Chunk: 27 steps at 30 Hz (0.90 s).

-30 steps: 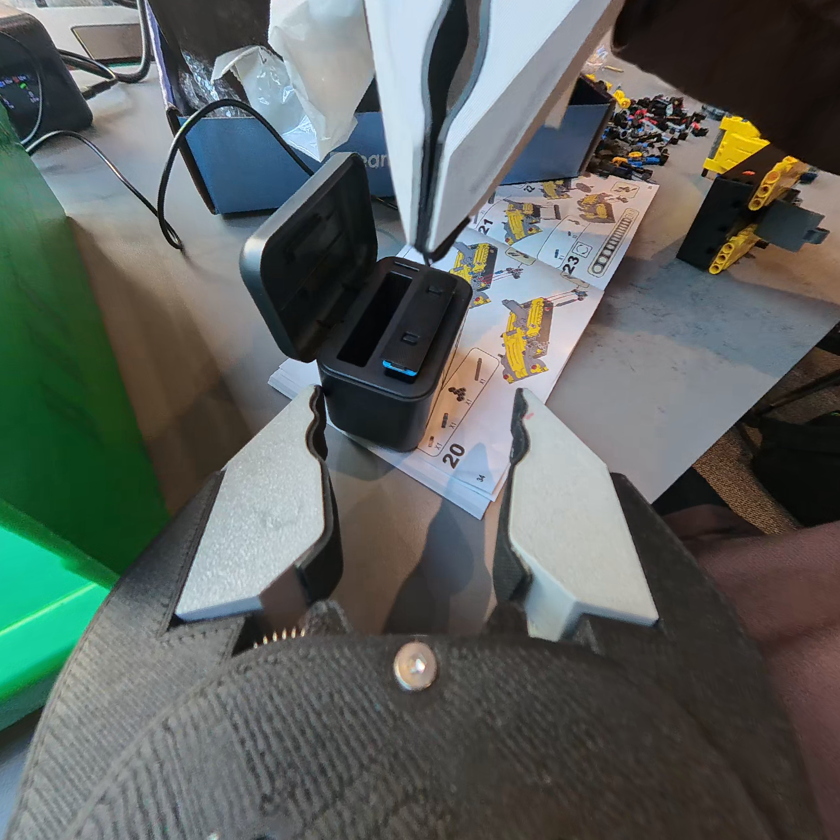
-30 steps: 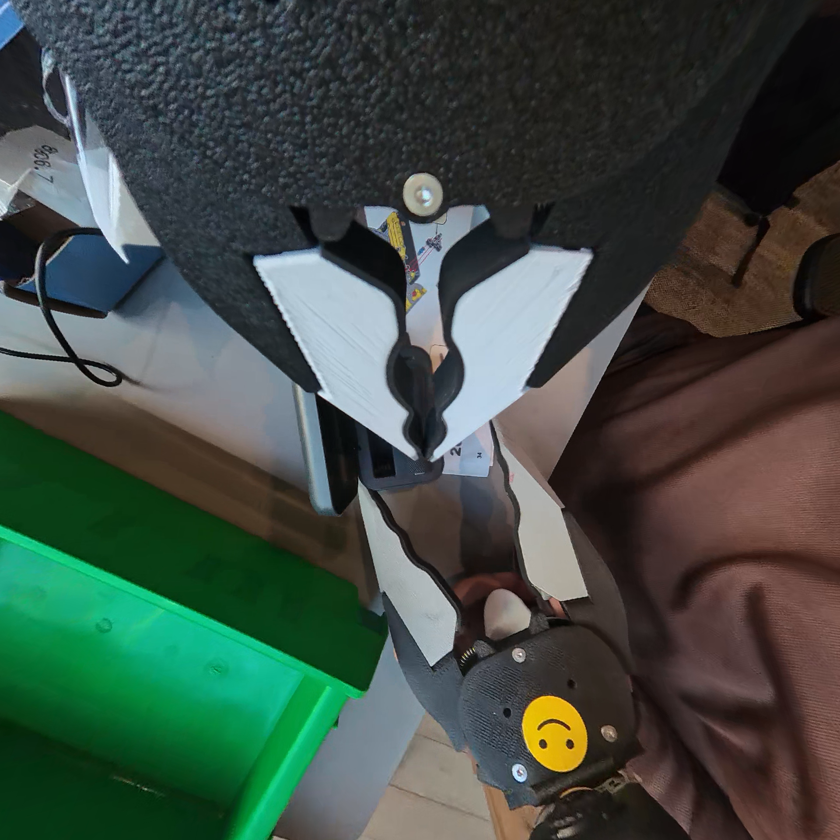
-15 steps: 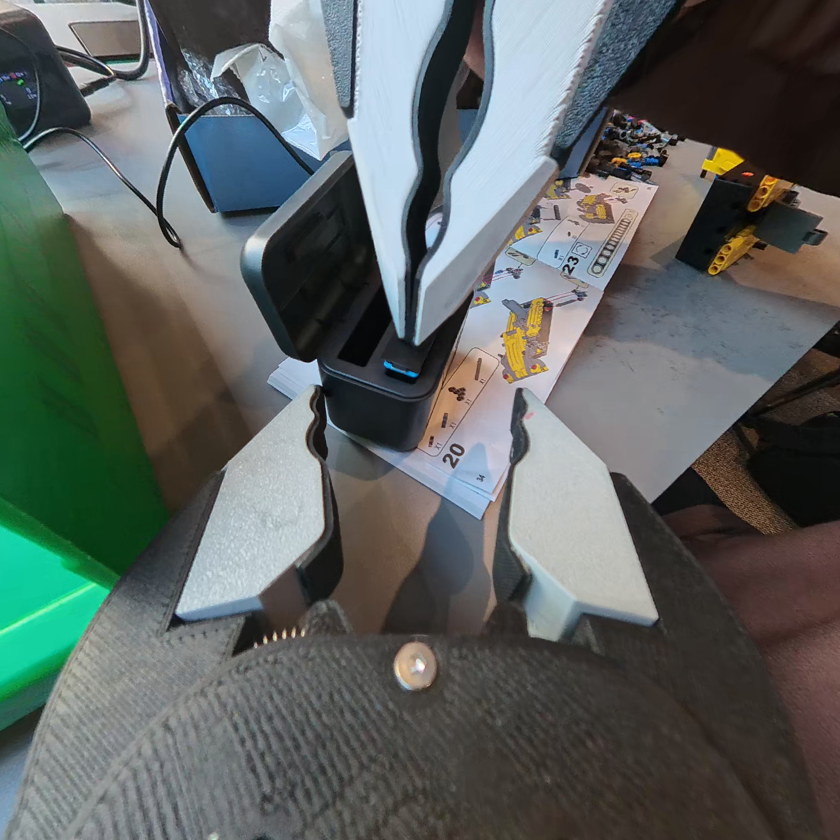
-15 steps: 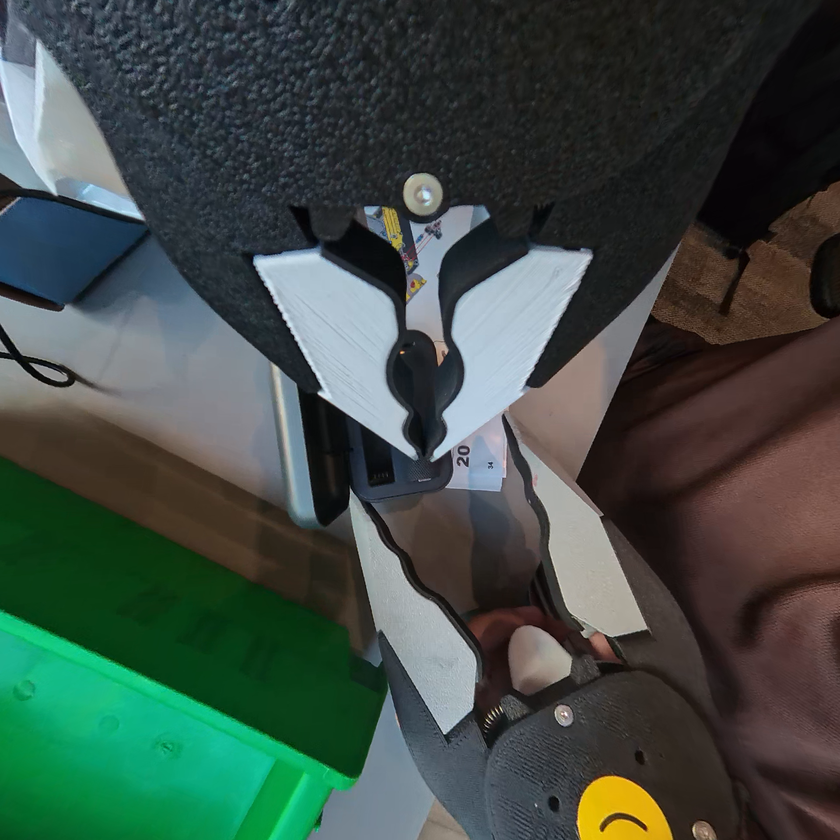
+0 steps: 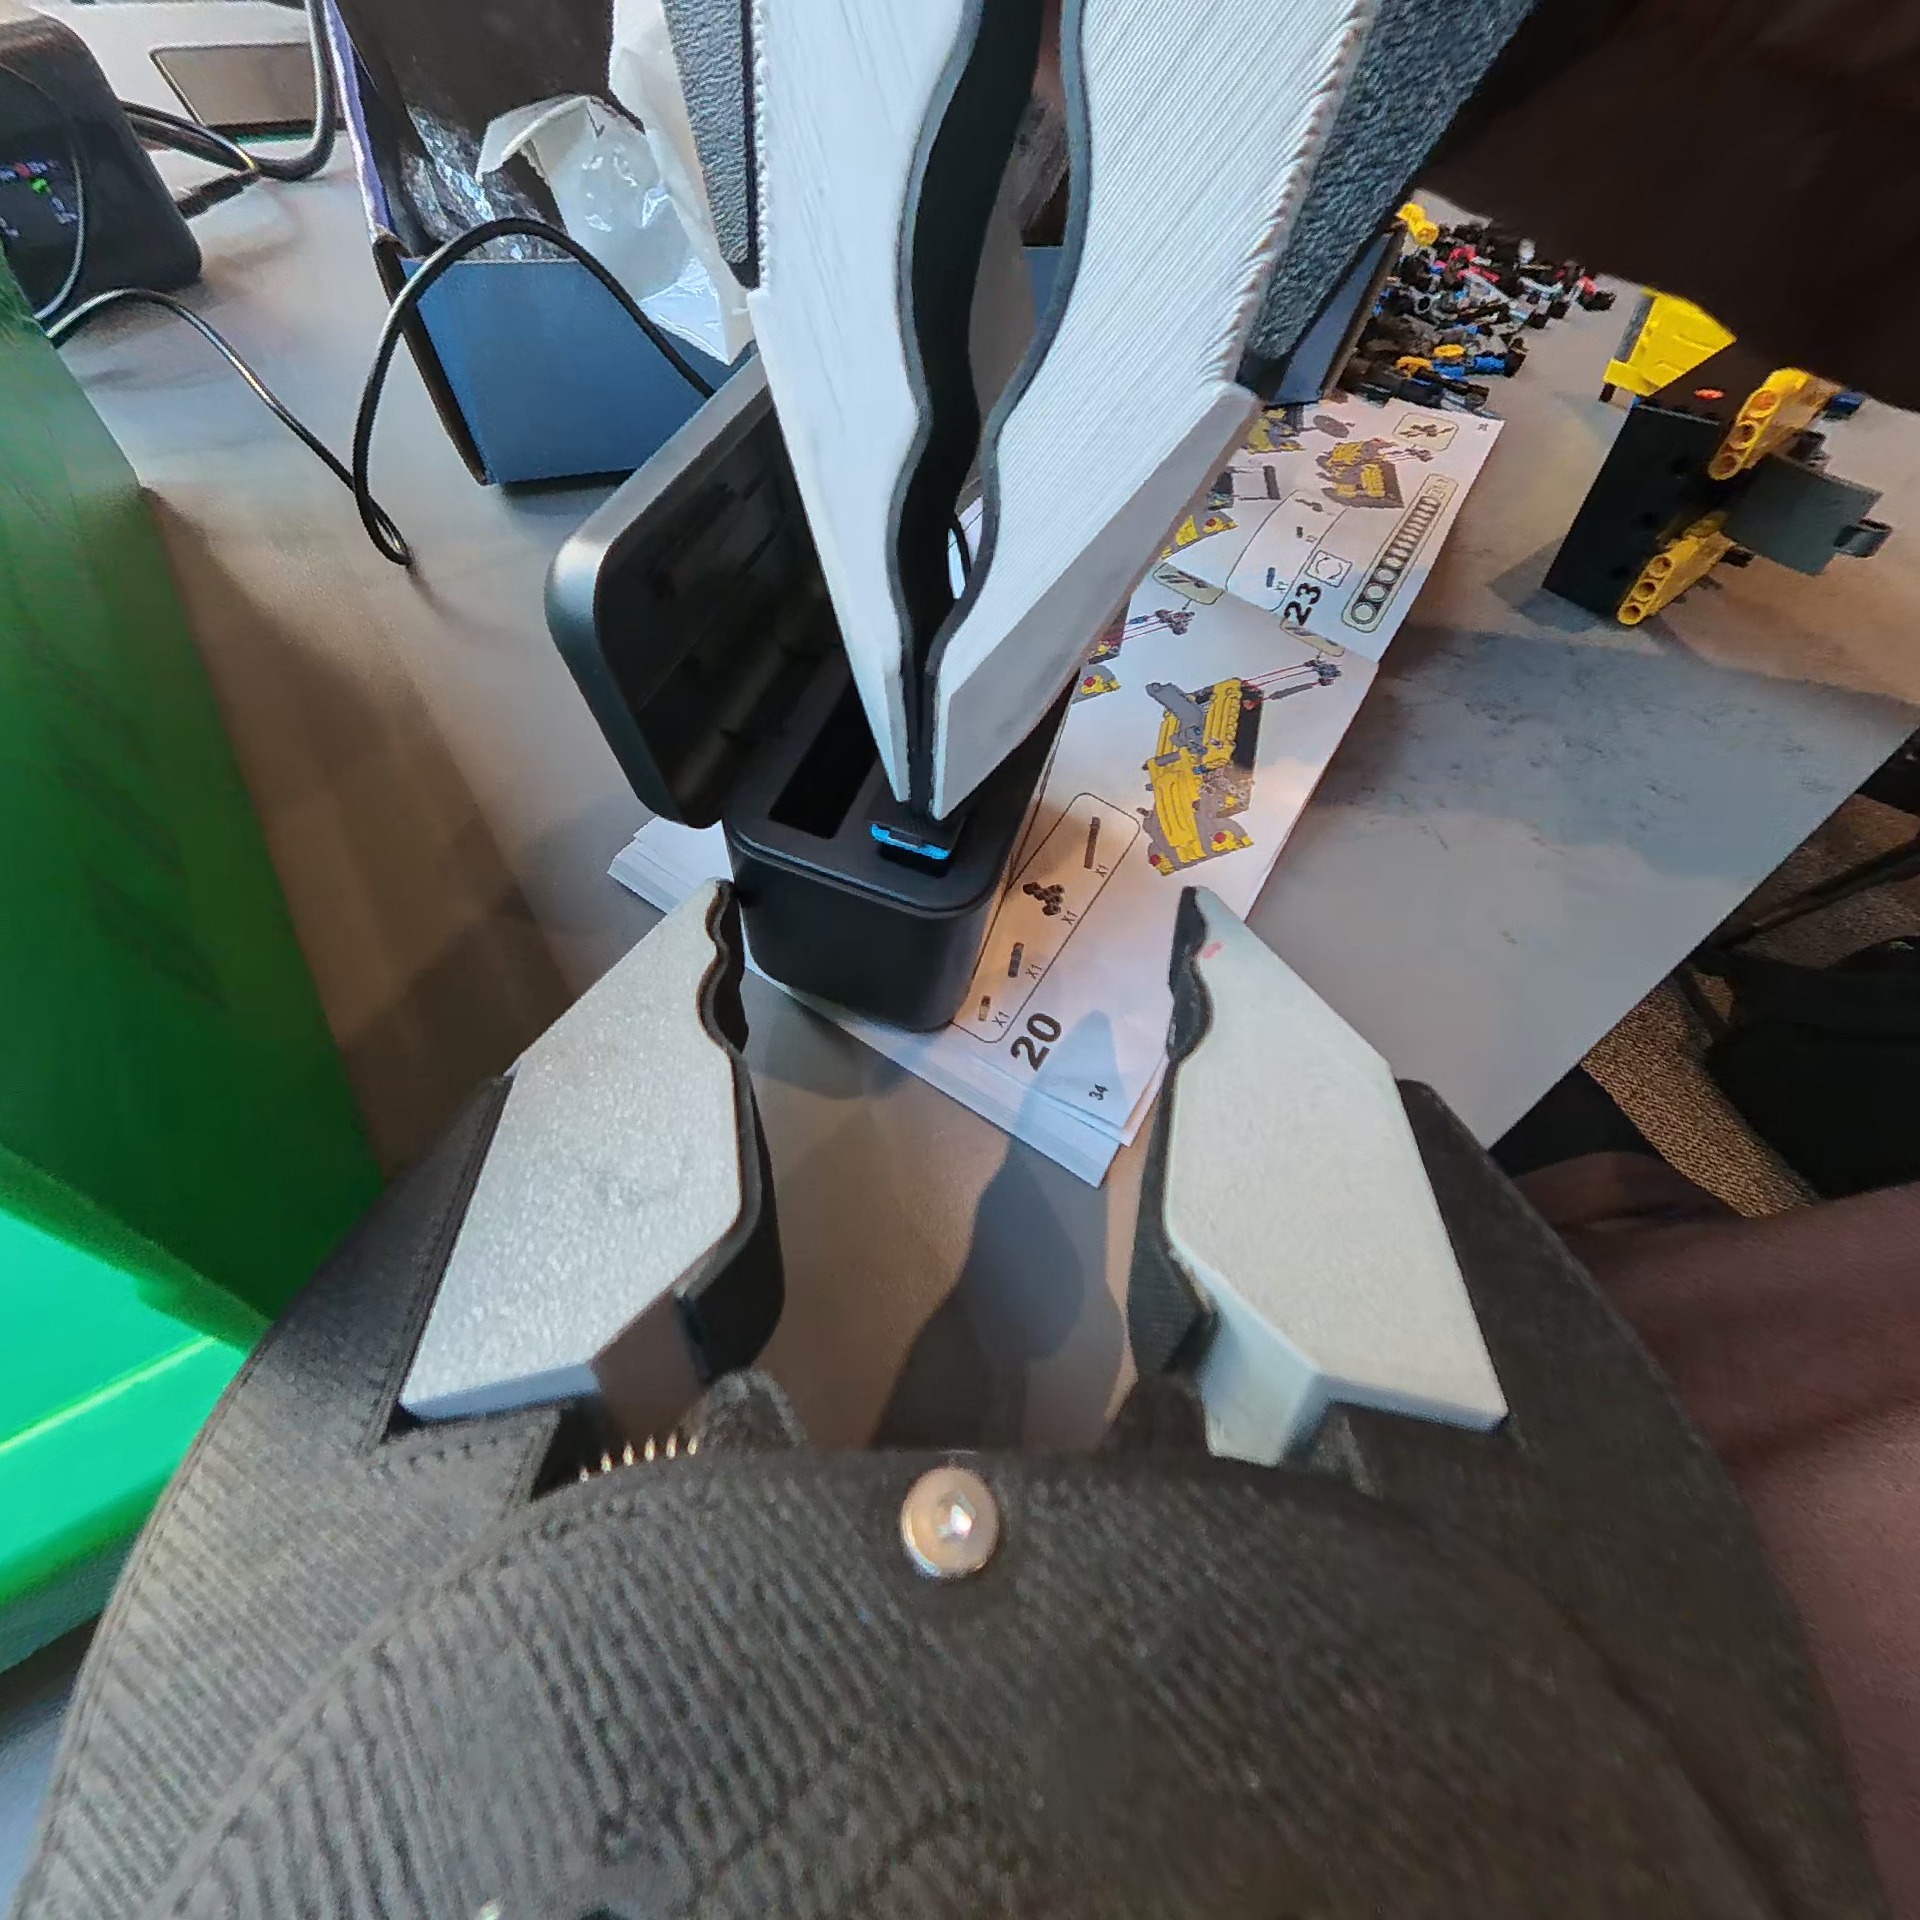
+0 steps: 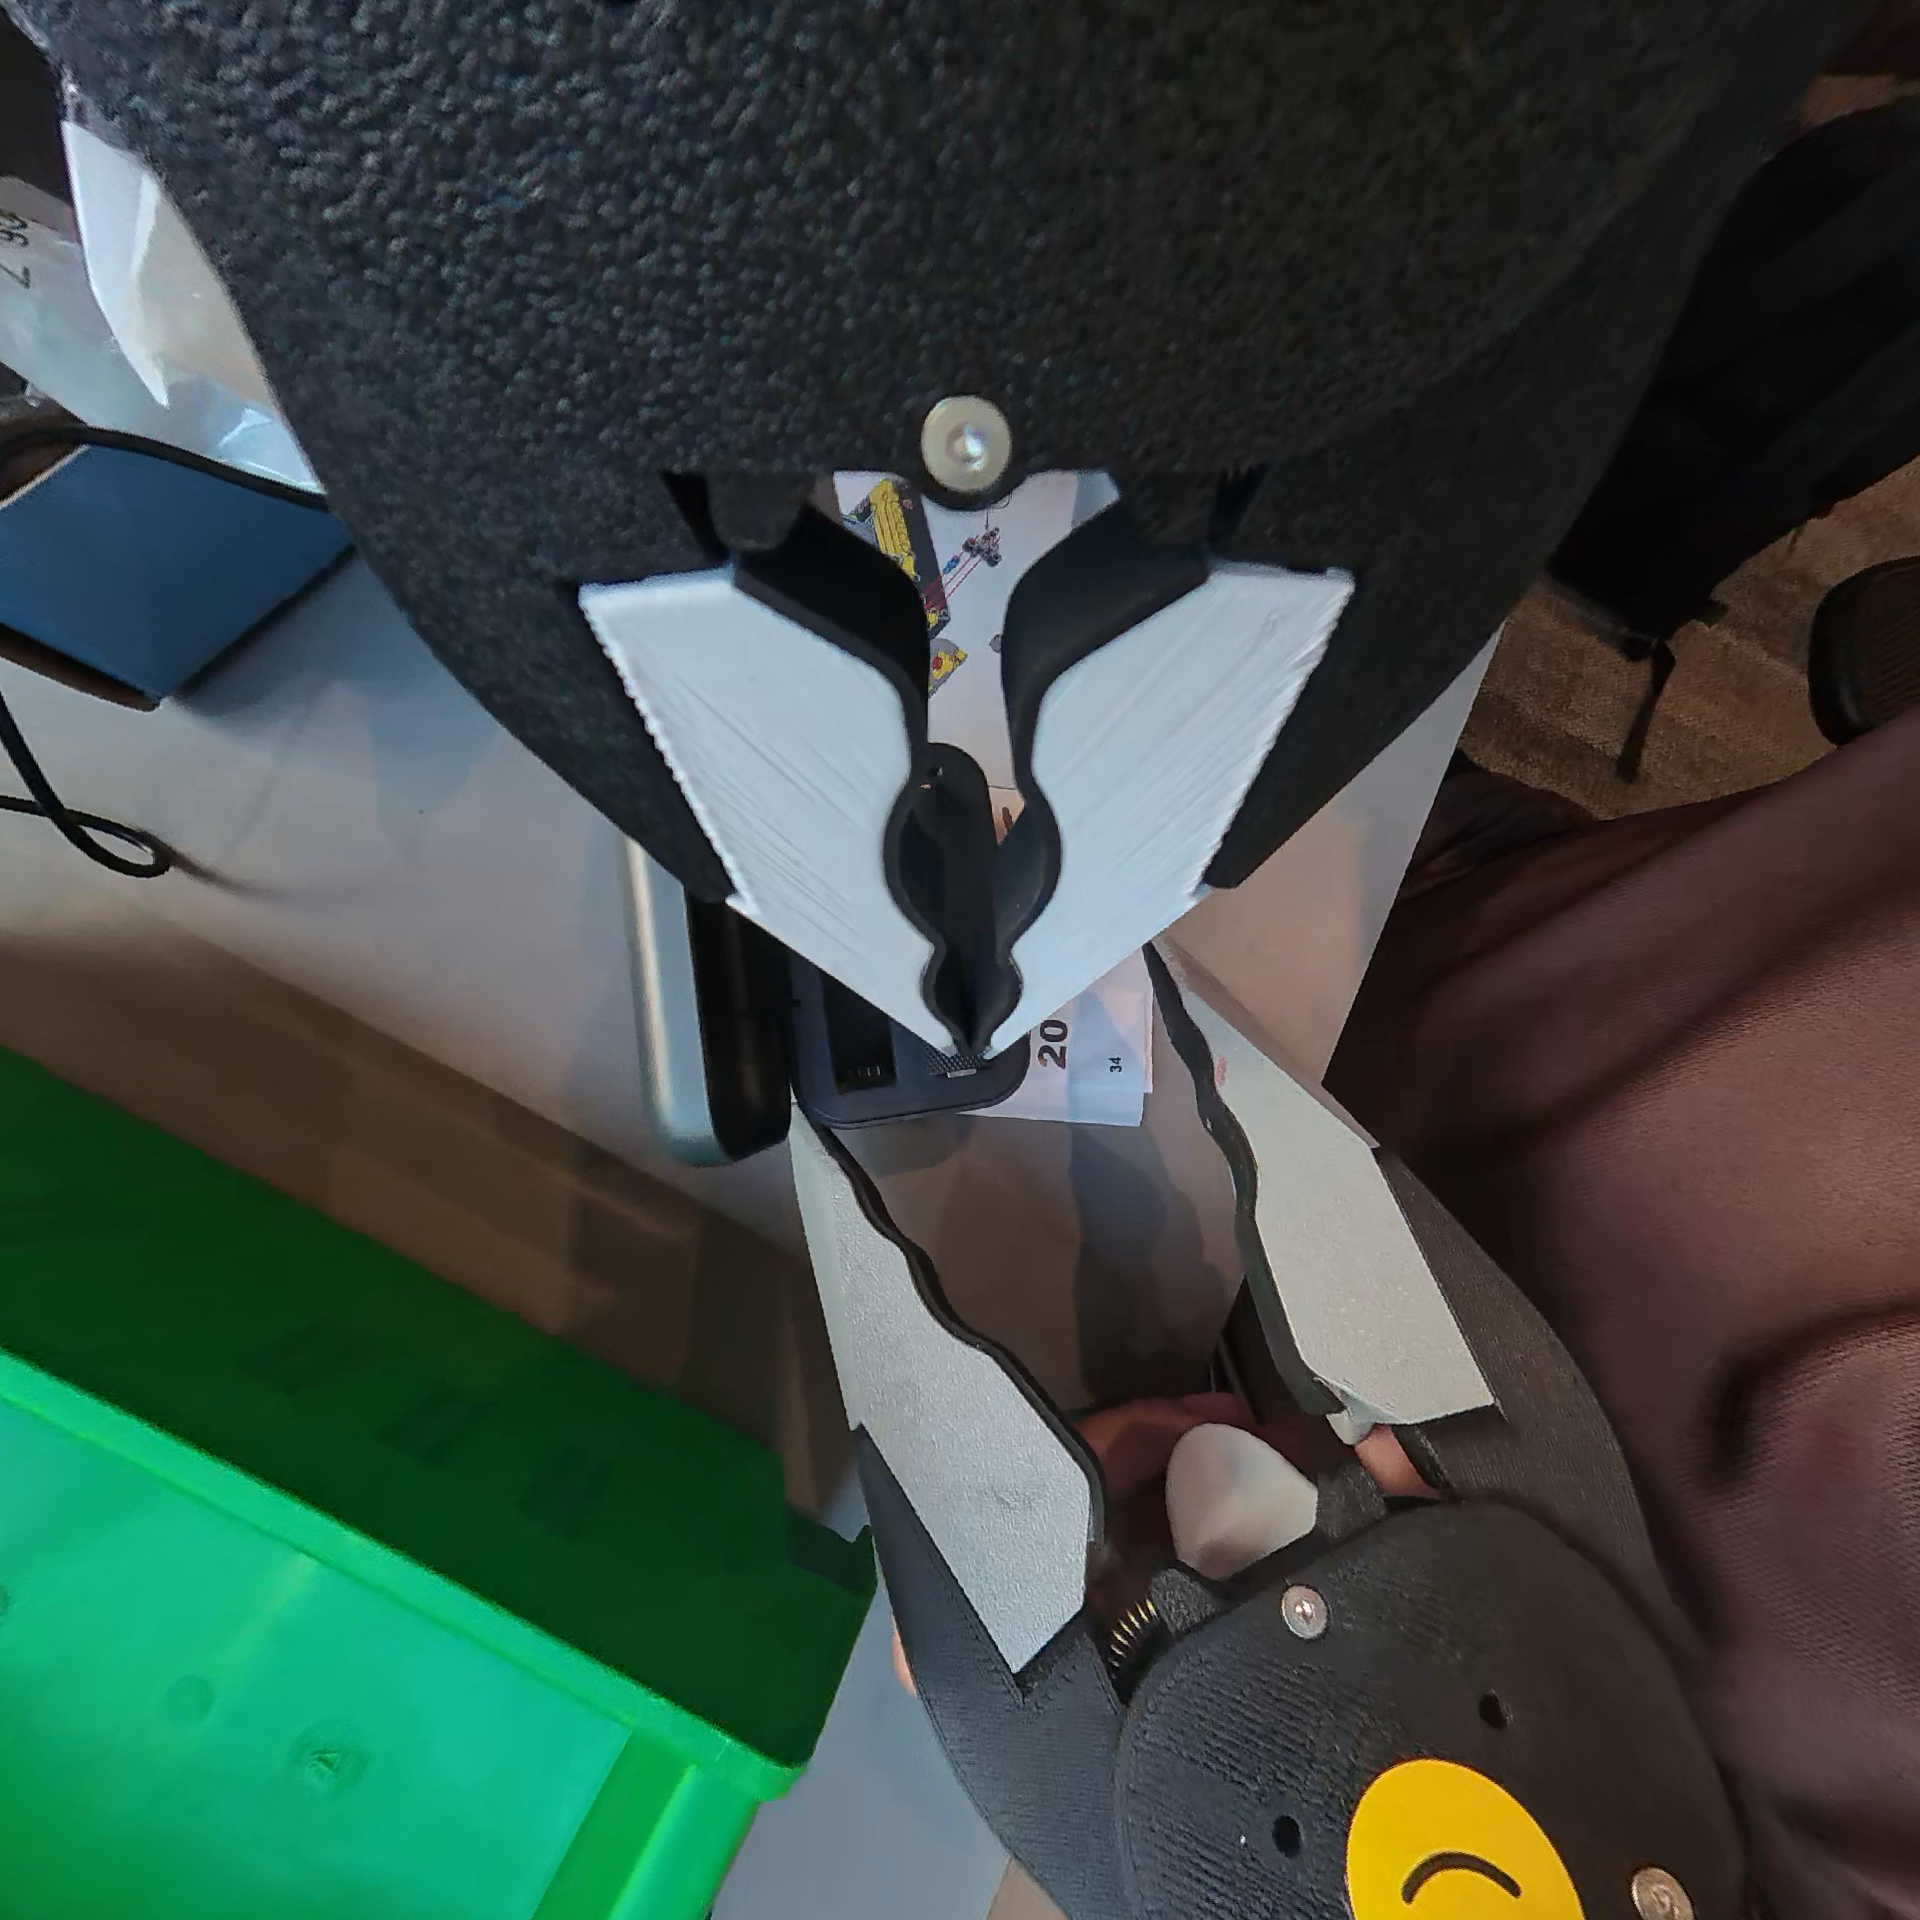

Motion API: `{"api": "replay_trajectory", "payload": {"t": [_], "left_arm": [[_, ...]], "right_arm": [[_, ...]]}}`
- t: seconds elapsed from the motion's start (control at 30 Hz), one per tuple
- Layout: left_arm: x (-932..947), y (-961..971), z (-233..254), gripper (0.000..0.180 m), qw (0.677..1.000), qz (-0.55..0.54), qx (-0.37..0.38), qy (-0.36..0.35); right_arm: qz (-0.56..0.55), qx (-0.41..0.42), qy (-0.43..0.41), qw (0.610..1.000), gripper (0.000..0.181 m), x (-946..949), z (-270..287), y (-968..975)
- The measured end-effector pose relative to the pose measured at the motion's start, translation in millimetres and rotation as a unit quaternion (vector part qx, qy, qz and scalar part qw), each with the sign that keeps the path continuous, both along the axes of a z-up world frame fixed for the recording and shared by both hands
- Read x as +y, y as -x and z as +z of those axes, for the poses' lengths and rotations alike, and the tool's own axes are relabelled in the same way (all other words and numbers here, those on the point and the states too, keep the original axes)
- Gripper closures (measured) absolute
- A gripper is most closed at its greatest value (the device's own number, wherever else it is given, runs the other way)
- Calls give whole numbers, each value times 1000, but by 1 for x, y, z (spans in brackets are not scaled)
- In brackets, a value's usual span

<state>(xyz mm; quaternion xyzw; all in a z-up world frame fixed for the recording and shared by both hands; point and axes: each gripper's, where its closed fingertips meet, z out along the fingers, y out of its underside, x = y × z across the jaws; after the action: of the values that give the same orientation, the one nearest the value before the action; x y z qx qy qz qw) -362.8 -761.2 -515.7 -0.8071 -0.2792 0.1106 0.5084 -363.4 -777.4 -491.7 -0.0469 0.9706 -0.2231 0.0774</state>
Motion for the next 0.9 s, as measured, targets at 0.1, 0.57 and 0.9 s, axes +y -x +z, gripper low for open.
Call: {"api": "replay_trajectory", "payload": {"t": [0.1, 0.57, 0.9], "left_arm": [[0, 0, 0, 98, 1000, -1, 1, 1], [0, 0, 0, 98, 1000, -1, -2, -3], [0, 1, -1, 99, 1000, 1, -3, -1]], "right_arm": [[-5, 1, -7, 1000, 181, 0, 0, 0], [-50, 2, 15, 999, 181, 12, 8, 6], [-51, 21, -39, 998, 181, 35, -2, 9]]}}
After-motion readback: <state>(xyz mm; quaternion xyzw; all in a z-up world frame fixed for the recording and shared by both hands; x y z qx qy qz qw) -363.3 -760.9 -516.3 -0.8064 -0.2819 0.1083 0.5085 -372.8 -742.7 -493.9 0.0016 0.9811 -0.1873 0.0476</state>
